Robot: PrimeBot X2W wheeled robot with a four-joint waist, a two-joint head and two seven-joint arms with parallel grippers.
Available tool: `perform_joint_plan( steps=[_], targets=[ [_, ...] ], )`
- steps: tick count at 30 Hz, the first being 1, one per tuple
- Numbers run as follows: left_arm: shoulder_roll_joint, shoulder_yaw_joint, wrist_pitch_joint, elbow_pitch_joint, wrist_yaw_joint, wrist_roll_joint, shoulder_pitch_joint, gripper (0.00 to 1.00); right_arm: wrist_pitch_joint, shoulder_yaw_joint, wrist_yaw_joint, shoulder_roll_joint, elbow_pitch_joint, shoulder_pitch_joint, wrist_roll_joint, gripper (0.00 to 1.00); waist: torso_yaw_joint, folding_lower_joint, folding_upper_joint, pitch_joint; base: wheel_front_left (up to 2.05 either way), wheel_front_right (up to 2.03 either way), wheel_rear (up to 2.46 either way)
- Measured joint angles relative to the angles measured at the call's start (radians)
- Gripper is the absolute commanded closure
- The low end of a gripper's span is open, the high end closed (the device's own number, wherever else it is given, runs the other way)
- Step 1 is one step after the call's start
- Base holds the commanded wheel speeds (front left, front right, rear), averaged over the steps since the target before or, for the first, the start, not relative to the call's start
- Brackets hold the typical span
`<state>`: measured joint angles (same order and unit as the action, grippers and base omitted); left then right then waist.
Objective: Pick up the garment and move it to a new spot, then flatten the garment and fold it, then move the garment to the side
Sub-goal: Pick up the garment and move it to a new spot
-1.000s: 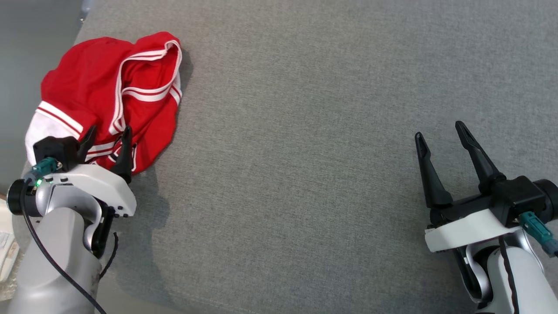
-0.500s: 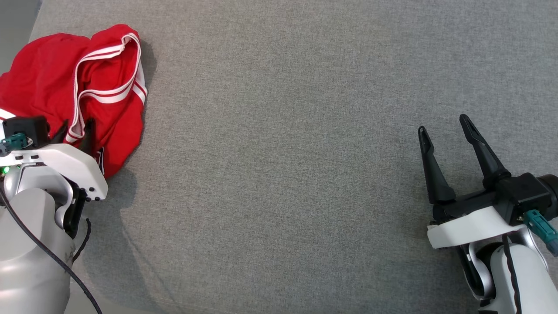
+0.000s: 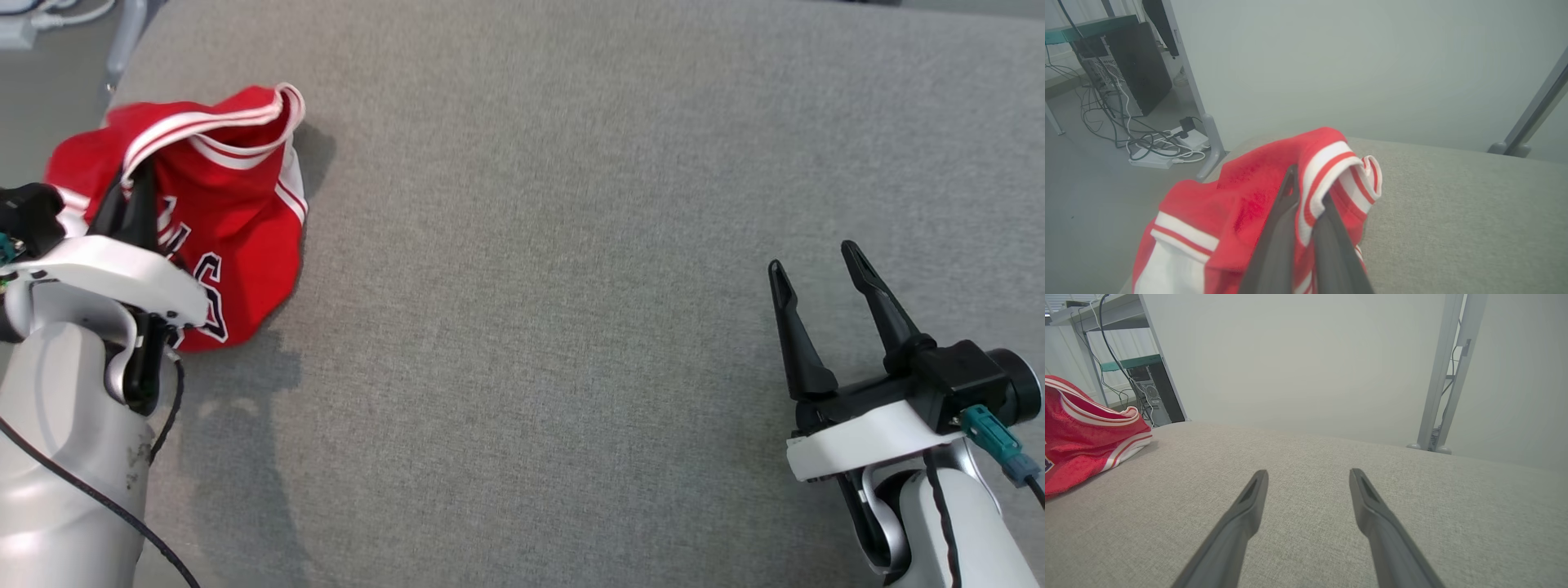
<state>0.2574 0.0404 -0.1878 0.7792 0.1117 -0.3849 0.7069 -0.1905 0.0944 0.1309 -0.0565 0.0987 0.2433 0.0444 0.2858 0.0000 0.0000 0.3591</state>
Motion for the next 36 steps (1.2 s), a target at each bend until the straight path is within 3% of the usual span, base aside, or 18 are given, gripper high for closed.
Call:
perform_joint_plan(
  steps=[7, 13, 20, 26, 30, 34, 36],
  targets=[
    [-0.024, 0.079, 0.113, -0.282, 0.012, -0.063, -0.095, 1.00, -0.040, -0.008, 0.000, 0.007, 0.057, -0.002, 0.049, 0.00, -0.035, 0.0000, 0.0000, -0.094, 0.00, 0.00, 0.00],
    [-0.054, 0.119, 0.282, -0.591, 0.012, -0.151, -0.165, 1.00, -0.063, -0.016, 0.000, 0.008, 0.081, 0.007, 0.160, 0.00, -0.117, 0.0000, 0.0000, -0.133, 0.00, 0.00, 0.00],
    [-0.087, 0.180, 0.445, -0.843, -0.030, -0.186, -0.203, 1.00, -0.070, -0.046, 0.000, 0.008, 0.089, 0.023, 0.311, 0.00, -0.240, 0.0000, 0.0000, -0.146, 0.00, 0.00, 0.00],
    [-0.170, 0.278, 0.543, -0.963, -0.067, -0.246, -0.192, 1.00, -0.071, -0.122, 0.000, 0.008, 0.065, 0.025, 0.395, 0.00, -0.355, -0.0001, 0.0000, -0.150, 0.00, 0.00, 0.00],
    [-0.207, 0.362, 0.576, -1.044, -0.153, -0.446, -0.152, 1.00, -0.071, -0.189, 0.000, 0.007, 0.053, 0.016, 0.413, 0.00, -0.419, 0.0000, 0.0001, -0.159, 0.00, 0.00, 0.00],
    [-0.209, 0.442, 0.484, -1.128, -0.312, -0.663, -0.053, 1.00, -0.071, -0.205, 0.000, 0.007, 0.054, 0.007, 0.413, 0.00, -0.457, 0.0000, 0.0001, -0.181, 0.00, 0.00, 0.00],
    [-0.210, 0.453, 0.449, -1.119, -0.368, -0.683, -0.010, 1.00, -0.071, -0.206, 0.000, 0.007, 0.053, 0.004, 0.413, 0.00, -0.465, 0.0000, 0.0000, -0.194, 0.00, 0.00, 0.00]
  ],
)
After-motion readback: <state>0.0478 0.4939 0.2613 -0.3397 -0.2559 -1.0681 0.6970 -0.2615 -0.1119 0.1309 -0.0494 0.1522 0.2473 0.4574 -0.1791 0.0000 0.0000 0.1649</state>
